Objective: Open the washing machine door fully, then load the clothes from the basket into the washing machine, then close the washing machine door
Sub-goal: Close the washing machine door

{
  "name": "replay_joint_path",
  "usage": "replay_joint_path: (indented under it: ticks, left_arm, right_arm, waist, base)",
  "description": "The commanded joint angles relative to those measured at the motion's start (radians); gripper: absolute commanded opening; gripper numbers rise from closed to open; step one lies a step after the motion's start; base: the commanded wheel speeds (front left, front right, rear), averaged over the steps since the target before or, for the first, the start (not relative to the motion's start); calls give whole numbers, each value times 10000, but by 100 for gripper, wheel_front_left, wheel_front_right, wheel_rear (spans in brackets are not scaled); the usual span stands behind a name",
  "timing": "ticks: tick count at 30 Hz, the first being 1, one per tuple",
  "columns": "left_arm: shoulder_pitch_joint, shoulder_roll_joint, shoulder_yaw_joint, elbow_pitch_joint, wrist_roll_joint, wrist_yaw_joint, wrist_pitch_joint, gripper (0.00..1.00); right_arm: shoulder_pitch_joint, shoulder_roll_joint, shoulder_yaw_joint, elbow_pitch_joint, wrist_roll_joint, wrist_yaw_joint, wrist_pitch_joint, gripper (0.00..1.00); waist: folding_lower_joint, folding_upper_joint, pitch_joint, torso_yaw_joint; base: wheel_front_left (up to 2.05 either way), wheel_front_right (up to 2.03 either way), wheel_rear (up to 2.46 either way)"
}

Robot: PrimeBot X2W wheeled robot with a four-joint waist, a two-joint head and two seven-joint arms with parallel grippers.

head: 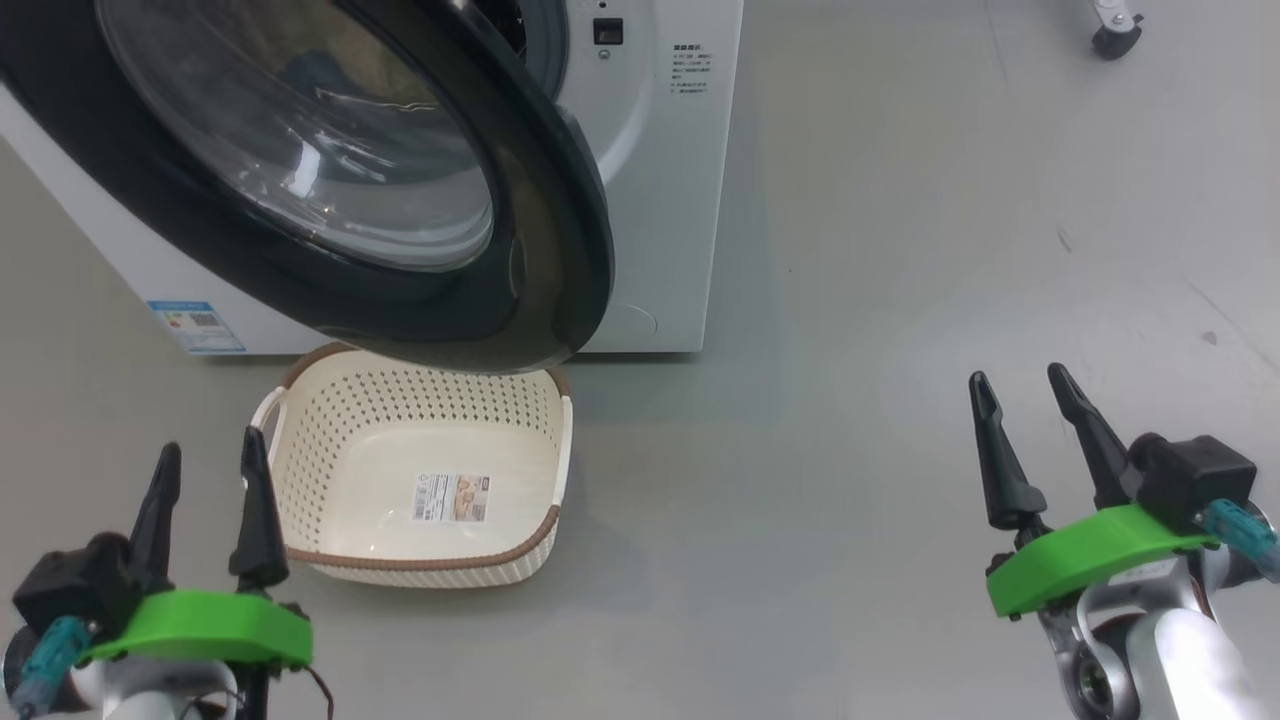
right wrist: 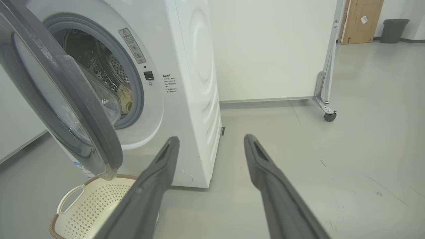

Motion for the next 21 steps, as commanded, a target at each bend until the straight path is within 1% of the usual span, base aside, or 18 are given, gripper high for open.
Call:
replay_joint_path:
  ticks: [1, 5, 9, 21]
  left_arm:
    - [68, 355, 322, -379, 333, 273, -162, 100]
    - [511, 344, 237, -604, 460, 458, -163, 100]
    - [694, 329, 209, -823, 472, 551, -153, 100]
    - [709, 326, 89, -996, 410, 583, -63, 100]
  right_arm:
    - [-103, -58, 121, -490, -136, 40, 107, 100]
    - [52, -58, 121, -591, -155, 40, 220, 100]
    - [131, -58, 115, -682, -160, 40, 297, 100]
    - [135, -58, 206, -731, -126, 40, 336, 100]
  waist:
    - [1, -1, -106, 58]
    - [1, -1, -175, 77]
    - [1, -1, -202, 106]
    - [1, -1, -184, 26]
  base:
    - [0, 0, 0]
    - [0, 0, 0]
    - [0, 0, 0]
    - [0, 0, 0]
